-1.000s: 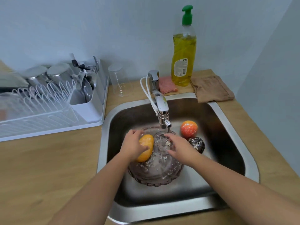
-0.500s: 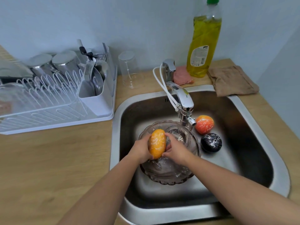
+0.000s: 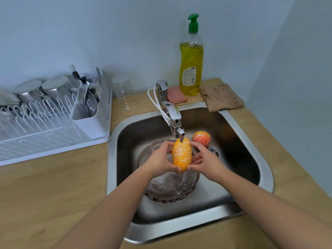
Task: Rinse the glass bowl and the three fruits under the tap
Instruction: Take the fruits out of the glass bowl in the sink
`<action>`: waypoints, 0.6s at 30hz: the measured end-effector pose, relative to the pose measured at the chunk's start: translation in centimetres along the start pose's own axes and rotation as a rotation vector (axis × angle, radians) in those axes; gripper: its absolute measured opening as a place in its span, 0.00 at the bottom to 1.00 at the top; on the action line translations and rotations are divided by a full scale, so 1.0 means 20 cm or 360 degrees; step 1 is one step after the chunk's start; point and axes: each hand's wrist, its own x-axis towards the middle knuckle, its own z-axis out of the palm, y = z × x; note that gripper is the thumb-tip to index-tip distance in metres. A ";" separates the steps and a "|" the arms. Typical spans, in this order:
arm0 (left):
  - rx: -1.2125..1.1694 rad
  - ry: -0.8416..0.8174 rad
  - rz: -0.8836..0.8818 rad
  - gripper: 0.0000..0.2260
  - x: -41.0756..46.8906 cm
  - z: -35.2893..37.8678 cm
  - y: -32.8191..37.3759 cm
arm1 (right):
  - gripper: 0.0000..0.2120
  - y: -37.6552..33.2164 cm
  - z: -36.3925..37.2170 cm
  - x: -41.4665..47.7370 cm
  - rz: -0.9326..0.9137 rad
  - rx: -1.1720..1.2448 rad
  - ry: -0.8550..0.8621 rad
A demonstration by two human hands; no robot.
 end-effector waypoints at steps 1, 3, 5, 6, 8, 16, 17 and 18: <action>0.0015 -0.0039 0.0019 0.40 0.00 0.03 0.03 | 0.40 0.01 -0.04 -0.04 0.0025 -0.0023 0.0018; 0.0075 -0.0122 0.0070 0.43 -0.01 0.10 0.09 | 0.38 0.04 -0.12 -0.11 0.0096 -0.0121 0.0033; 0.0130 -0.0207 0.0123 0.45 -0.02 0.18 0.13 | 0.38 0.06 -0.18 -0.17 0.0176 -0.0253 -0.0003; 0.0151 -0.0244 0.0146 0.45 -0.02 0.22 0.14 | 0.38 0.07 -0.20 -0.20 0.0207 -0.0310 -0.0022; 0.0171 -0.0298 0.0157 0.46 -0.03 0.29 0.15 | 0.39 0.09 -0.22 -0.22 0.0263 -0.0389 -0.0047; 0.0270 -0.0356 0.0172 0.45 0.04 0.46 0.19 | 0.39 0.17 -0.30 -0.21 0.0481 -0.0699 -0.0147; 0.0296 -0.0372 0.0164 0.45 0.05 0.48 0.19 | 0.38 0.18 -0.30 -0.20 0.0521 -0.0749 -0.0183; 0.0336 -0.0390 0.0153 0.46 0.06 0.49 0.18 | 0.38 0.18 -0.30 -0.19 0.0564 -0.0799 -0.0229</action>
